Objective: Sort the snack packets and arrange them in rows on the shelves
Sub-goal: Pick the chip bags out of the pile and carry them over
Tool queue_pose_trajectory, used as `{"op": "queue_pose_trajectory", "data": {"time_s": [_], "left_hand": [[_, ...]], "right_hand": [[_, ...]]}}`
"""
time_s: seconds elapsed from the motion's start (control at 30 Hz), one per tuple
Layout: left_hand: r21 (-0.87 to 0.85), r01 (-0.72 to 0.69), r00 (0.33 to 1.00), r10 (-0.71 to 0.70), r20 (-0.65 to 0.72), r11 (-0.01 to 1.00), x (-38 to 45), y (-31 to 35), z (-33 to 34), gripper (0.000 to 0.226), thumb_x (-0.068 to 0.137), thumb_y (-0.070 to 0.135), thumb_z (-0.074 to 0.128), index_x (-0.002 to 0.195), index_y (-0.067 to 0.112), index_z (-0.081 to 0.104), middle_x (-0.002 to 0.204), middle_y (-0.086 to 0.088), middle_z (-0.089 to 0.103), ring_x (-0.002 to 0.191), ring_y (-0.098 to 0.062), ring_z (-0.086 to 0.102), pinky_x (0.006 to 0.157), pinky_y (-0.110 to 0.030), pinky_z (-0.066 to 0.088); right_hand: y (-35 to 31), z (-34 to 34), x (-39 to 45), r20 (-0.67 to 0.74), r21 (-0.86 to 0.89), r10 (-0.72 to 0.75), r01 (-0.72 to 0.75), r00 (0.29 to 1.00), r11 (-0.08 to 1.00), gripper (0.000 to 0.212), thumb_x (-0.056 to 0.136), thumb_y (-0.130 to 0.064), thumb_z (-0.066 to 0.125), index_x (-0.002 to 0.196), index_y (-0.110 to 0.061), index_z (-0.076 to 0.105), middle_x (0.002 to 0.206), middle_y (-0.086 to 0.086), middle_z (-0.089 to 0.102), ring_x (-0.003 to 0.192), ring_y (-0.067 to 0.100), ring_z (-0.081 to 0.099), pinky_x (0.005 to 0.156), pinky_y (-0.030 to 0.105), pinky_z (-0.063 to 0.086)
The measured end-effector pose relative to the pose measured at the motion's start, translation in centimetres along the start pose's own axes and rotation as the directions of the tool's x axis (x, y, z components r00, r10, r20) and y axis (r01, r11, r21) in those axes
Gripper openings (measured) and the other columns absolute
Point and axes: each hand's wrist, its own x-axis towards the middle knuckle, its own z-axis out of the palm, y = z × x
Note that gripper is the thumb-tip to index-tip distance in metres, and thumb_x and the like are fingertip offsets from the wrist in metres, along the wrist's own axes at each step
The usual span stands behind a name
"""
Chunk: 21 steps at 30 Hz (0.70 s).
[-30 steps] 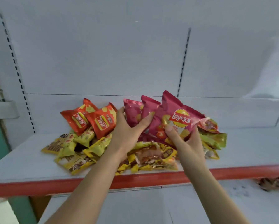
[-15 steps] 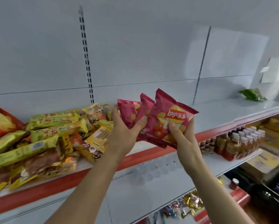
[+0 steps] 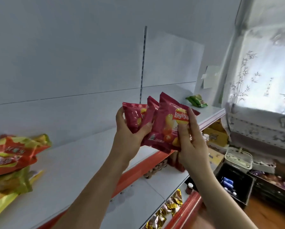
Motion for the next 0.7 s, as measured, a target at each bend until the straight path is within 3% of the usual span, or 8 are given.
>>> {"op": "queue_pose_trajectory", "data": {"time_s": [0.17, 0.27, 0.37, 0.53, 0.7], "left_hand": [[0.013, 0.038, 0.999, -0.038, 0.036, 0.999, 5.2, -3.0, 8.1, 0.101, 0.07, 0.047, 0.084, 0.153, 0.04, 0.026, 0.135, 0.002, 0.062, 0.115, -0.021, 0.069, 0.098, -0.052, 0.059], [0.016, 0.047, 0.998, -0.048, 0.036, 0.999, 8.6, -4.7, 13.5, 0.087, 0.08, 0.032, 0.086, 0.147, 0.035, 0.03, 0.125, 0.004, 0.065, 0.107, -0.019, 0.072, 0.094, -0.05, 0.061], [0.006, 0.048, 0.998, -0.048, 0.031, 0.999, 11.8, -6.5, 19.2, 0.08, 0.083, 0.025, 0.085, 0.141, 0.036, 0.032, 0.116, 0.006, 0.067, 0.101, -0.017, 0.074, 0.091, -0.049, 0.062], [0.035, 0.057, 0.998, -0.057, 0.017, 0.998, 16.8, -8.5, 28.0, 0.079, 0.086, 0.03, 0.082, 0.144, 0.039, 0.028, 0.12, 0.003, 0.067, 0.104, -0.017, 0.073, 0.095, -0.047, 0.061], [0.039, 0.063, 0.996, -0.06, -0.067, 0.997, 22.8, -10.4, 33.5, 0.079, 0.085, 0.024, 0.083, 0.144, 0.034, 0.031, 0.122, -0.002, 0.065, 0.106, -0.023, 0.072, 0.092, -0.049, 0.061]], "right_hand": [[4.9, -5.6, 6.0, 0.062, -0.008, 0.055, -0.054, 0.997, 0.998, 0.068, 0.086, -0.061, 0.056, 0.147, -0.057, 0.026, 0.129, -0.015, 0.057, 0.11, 0.007, 0.066, 0.087, 0.036, 0.06], [7.9, -9.5, 9.9, 0.079, 0.005, 0.044, -0.045, 0.996, 0.999, 0.079, 0.081, -0.051, 0.065, 0.148, -0.052, 0.024, 0.128, -0.015, 0.057, 0.108, -0.002, 0.065, 0.08, 0.024, 0.059], [11.2, -13.9, 14.6, 0.108, 0.004, 0.034, -0.035, 0.994, 0.999, 0.087, 0.08, -0.045, 0.073, 0.152, -0.047, 0.023, 0.124, -0.019, 0.057, 0.108, -0.002, 0.065, 0.08, 0.025, 0.059], [15.4, -20.2, 22.9, 0.15, -0.003, 0.012, -0.012, 0.989, 1.0, 0.085, 0.08, -0.033, 0.078, 0.149, -0.039, 0.029, 0.119, -0.021, 0.057, 0.1, -0.008, 0.065, 0.071, 0.017, 0.057], [20.1, -22.6, 31.0, 0.201, 0.011, -0.006, 0.004, 0.98, 1.0, 0.085, 0.079, -0.037, 0.079, 0.148, -0.038, 0.029, 0.119, -0.02, 0.059, 0.102, -0.004, 0.066, 0.077, 0.024, 0.06]]}}
